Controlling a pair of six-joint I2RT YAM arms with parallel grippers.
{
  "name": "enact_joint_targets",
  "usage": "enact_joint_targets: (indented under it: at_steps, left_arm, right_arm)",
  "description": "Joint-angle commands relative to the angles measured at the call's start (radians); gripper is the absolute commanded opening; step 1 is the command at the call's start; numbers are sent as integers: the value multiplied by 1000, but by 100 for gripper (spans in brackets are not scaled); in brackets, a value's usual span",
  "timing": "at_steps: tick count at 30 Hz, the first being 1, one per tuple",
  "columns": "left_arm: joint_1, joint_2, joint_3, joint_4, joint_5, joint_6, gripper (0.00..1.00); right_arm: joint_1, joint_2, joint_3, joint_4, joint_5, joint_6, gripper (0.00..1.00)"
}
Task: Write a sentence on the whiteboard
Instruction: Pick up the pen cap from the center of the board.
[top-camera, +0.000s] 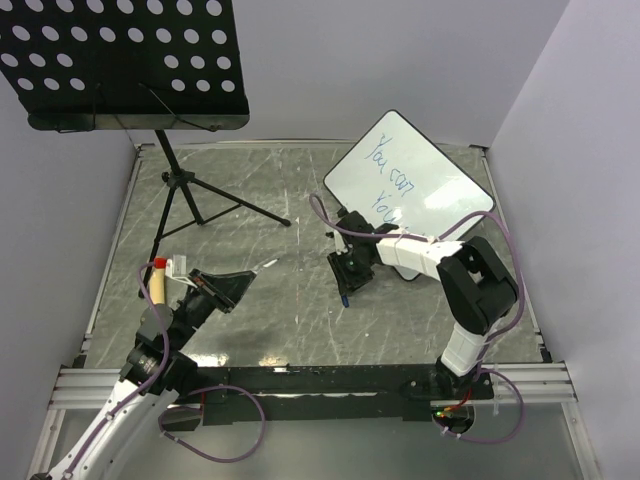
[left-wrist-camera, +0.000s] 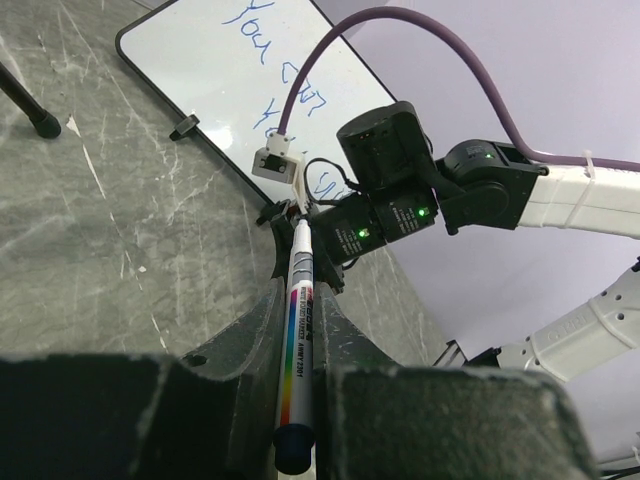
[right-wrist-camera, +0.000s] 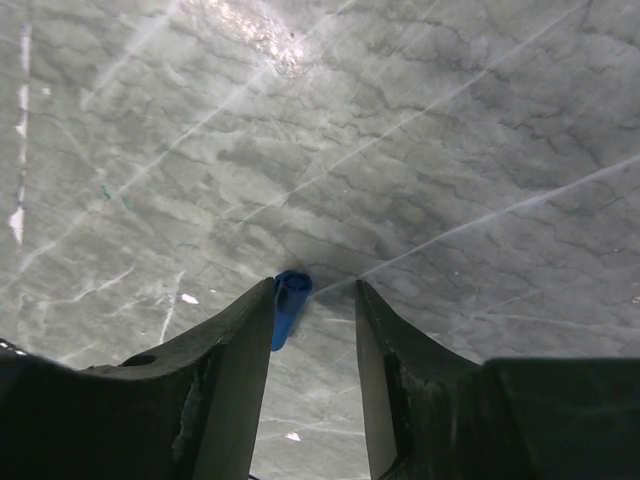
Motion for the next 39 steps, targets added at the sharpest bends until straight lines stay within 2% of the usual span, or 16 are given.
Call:
enact_joint_targets:
  at_steps: [1, 10, 15, 20, 24, 26, 27, 28, 29, 30, 31, 32, 33, 34, 36, 39]
  left_arm:
    - [3, -13, -1, 34, 9, -17, 1]
    - [2, 6, -9, 64, 12, -24, 1]
    - [2, -10, -27, 69, 9, -40, 1]
    - [2, -19, -23, 52, 10, -32, 1]
    - [3, -37, -14, 22, 9, -23, 1]
    - [3, -45, -1, 5, 3, -11, 1]
    - [2, -43, 3, -12, 1, -6, 1]
    - [3, -43, 16, -17, 1, 5, 1]
    - [2, -45, 22, -23, -2, 9, 1]
    - [2, -43, 26, -34, -2, 14, 1]
    - [2, -43, 35, -35, -3, 22, 1]
    - [3, -40, 37, -38, -8, 26, 1]
    - [2, -40, 39, -40, -11, 29, 1]
    - [2, -36, 37, -35, -13, 37, 1]
    - [3, -24, 37, -28, -13, 37, 1]
    - [2, -1, 40, -11, 0, 36, 1]
  right_arm:
    - [22, 15, 30, -32, 70, 6, 44]
    - [71, 38, 33, -49, 153, -3, 39]
    - [71, 15, 38, -74, 152, -5, 40]
    - [18, -31, 76, -50, 112, -51, 50]
    - [-85, -82, 122, -16, -82, -195, 64]
    - [-105, -91, 175, -75, -224, -444, 68]
    - [-119, -108, 194, -179, -302, -536, 71]
    - [-145, -119, 208, -247, -474, -786, 71]
    - [-148, -131, 225, -308, -526, -912, 72]
    - [-149, -155, 225, -450, -551, -1040, 74]
    - [-145, -165, 222, -524, -559, -1347, 75]
    - [-143, -177, 191, -574, -536, -1472, 76]
    - [-145, -210, 161, -591, -511, -1576, 82]
    - [-143, -234, 121, -557, -475, -1749, 84]
    - [-123, -281, 24, -479, -386, -1819, 86]
    - [-94, -278, -24, -370, -367, -1859, 82]
